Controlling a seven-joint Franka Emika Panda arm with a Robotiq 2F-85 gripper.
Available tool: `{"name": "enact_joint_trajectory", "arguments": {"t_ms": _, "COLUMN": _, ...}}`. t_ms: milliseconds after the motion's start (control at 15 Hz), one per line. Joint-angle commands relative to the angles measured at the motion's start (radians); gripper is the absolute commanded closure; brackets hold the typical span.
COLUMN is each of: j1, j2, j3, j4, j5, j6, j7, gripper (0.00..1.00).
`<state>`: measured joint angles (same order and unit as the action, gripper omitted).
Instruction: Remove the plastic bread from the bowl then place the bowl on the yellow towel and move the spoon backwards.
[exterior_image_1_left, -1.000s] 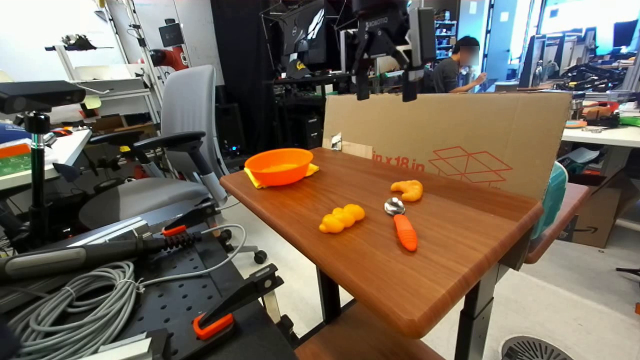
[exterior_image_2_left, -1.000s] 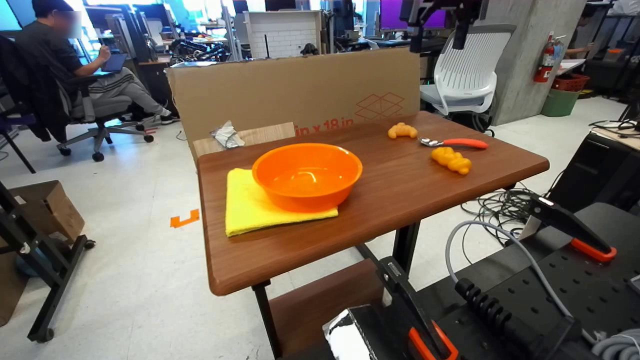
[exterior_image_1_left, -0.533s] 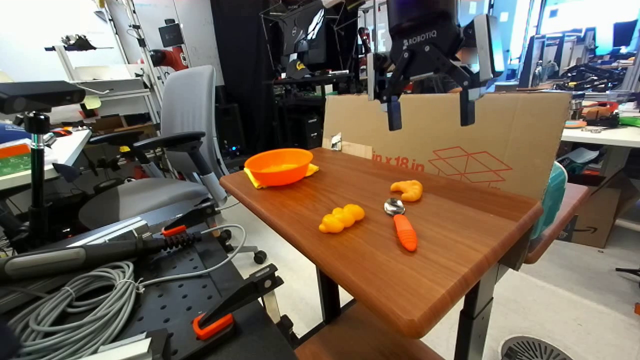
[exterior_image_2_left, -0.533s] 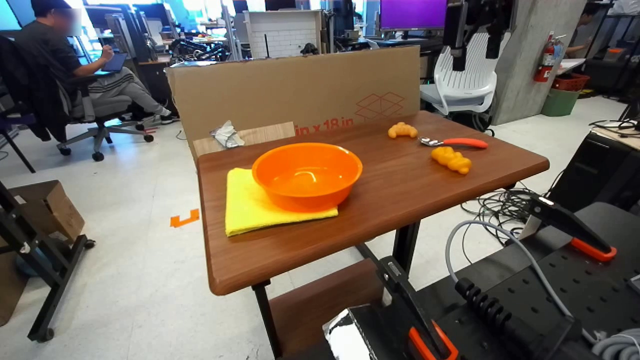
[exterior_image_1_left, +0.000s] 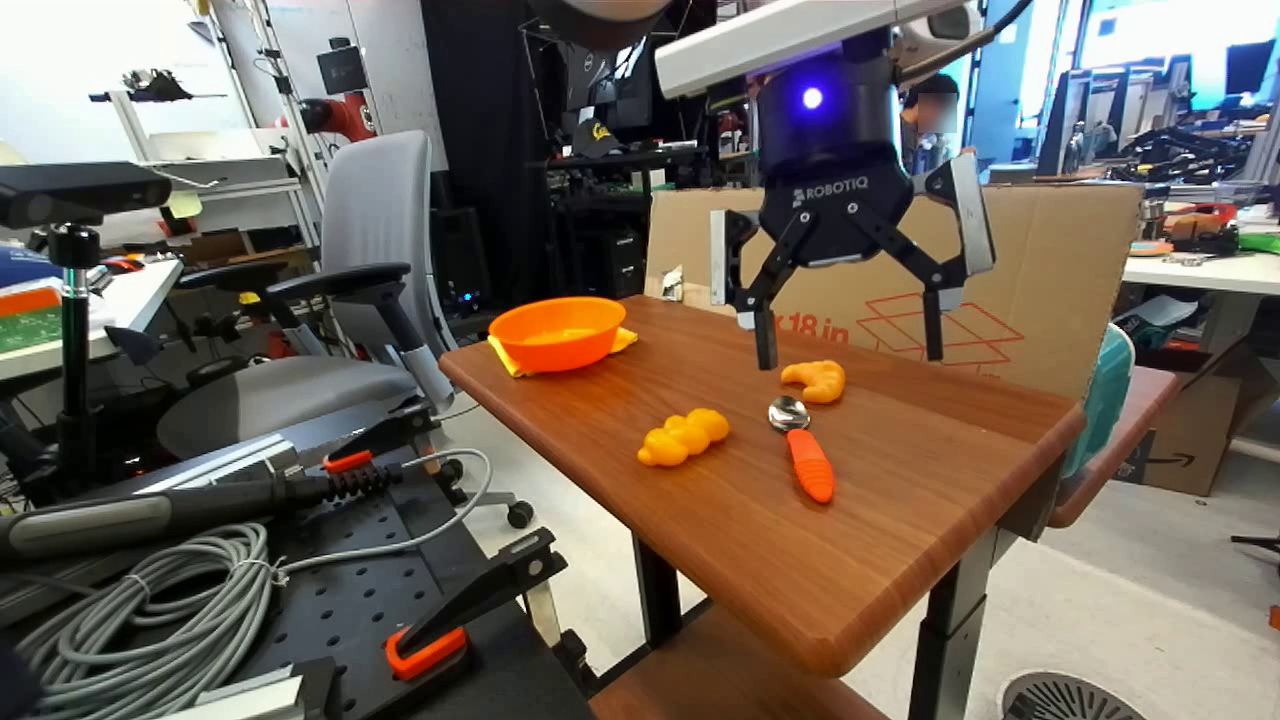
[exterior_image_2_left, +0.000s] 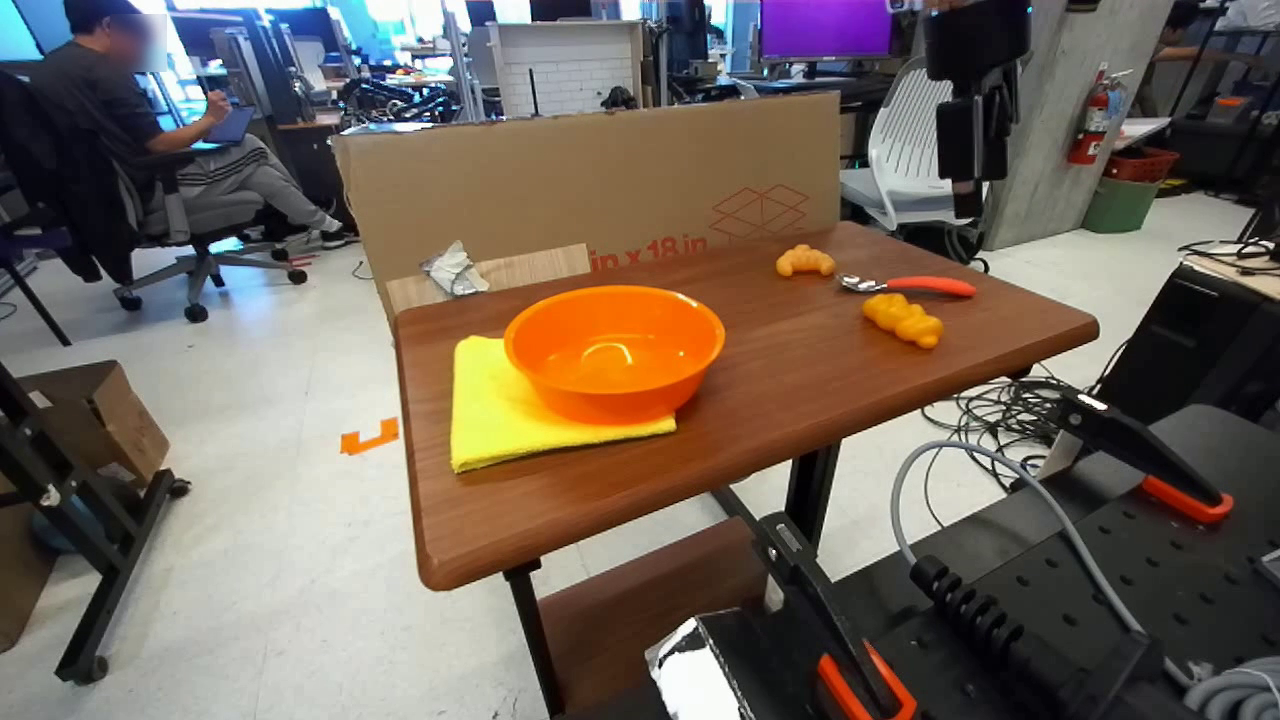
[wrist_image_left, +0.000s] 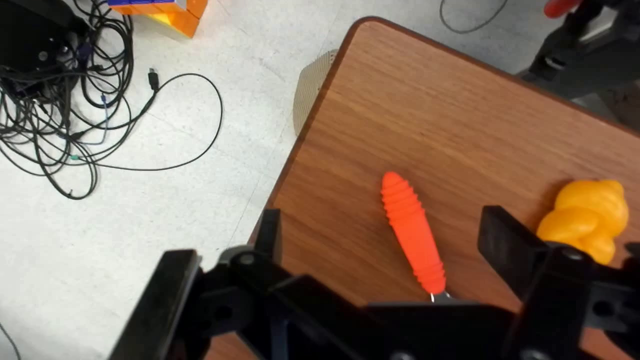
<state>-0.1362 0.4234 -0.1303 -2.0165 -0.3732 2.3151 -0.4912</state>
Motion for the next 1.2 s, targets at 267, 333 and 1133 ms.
{"name": "enact_joint_trajectory", "arguments": {"t_ms": 267, "j1": -0.022, "j2": 0.033, "j3": 0.009, "j4": -0.044, "j5": -0.143, "j6": 0.018, "j7": -0.197, "gripper": 0.00}}
{"name": "enact_joint_trajectory", "arguments": {"t_ms": 333, "j1": -0.024, "j2": 0.041, "j3": 0.009, "j4": -0.044, "j5": -0.154, "j6": 0.020, "j7": -0.227, "gripper": 0.00}}
{"name": "enact_joint_trajectory", "arguments": {"t_ms": 1133, "j1": -0.020, "j2": 0.142, "j3": 0.021, "j4": 0.043, "j5": -0.123, "j6": -0.038, "j7": -0.402, "gripper": 0.00}}
